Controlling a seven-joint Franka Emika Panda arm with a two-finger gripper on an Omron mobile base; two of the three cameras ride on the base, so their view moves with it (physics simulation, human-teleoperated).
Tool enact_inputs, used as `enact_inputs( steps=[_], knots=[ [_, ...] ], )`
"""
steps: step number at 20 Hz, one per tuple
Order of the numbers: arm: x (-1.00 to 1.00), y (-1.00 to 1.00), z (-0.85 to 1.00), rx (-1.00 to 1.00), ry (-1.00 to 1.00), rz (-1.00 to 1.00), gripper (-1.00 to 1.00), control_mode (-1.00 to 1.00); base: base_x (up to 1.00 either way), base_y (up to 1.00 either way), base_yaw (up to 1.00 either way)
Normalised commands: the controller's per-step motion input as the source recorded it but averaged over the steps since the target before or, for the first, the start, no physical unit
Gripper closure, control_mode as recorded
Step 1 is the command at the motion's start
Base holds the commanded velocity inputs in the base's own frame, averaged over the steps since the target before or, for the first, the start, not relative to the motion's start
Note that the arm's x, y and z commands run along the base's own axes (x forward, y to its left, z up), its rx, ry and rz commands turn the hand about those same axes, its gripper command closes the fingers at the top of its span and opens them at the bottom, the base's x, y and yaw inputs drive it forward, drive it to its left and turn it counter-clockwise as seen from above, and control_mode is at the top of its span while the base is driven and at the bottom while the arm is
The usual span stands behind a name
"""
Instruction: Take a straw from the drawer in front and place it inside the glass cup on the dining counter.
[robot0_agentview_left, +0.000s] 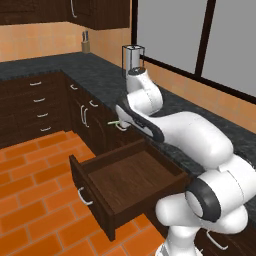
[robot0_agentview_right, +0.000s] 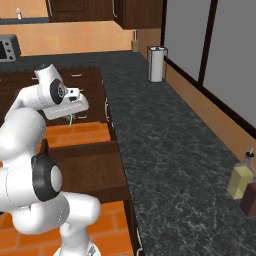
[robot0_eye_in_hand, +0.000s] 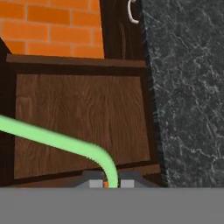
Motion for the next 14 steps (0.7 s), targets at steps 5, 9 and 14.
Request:
enact_inputs(
  steps=[5, 9, 14],
  knots=[
    [-0.71, -0.36, 0.22, 0.06, 0.00, -0.15, 1.00, -1.00, 0.00, 0.00, 0.00],
    [-0.30, -0.44, 0.06, 0.14, 0.09, -0.04, 1.00, -1.00, 0.00, 0.00, 0.00],
    [-0.15, -0.11, 0.00, 0.05, 0.02, -0.01, 1.00, 1.00, -0.42, 0.00, -0.01]
  ],
)
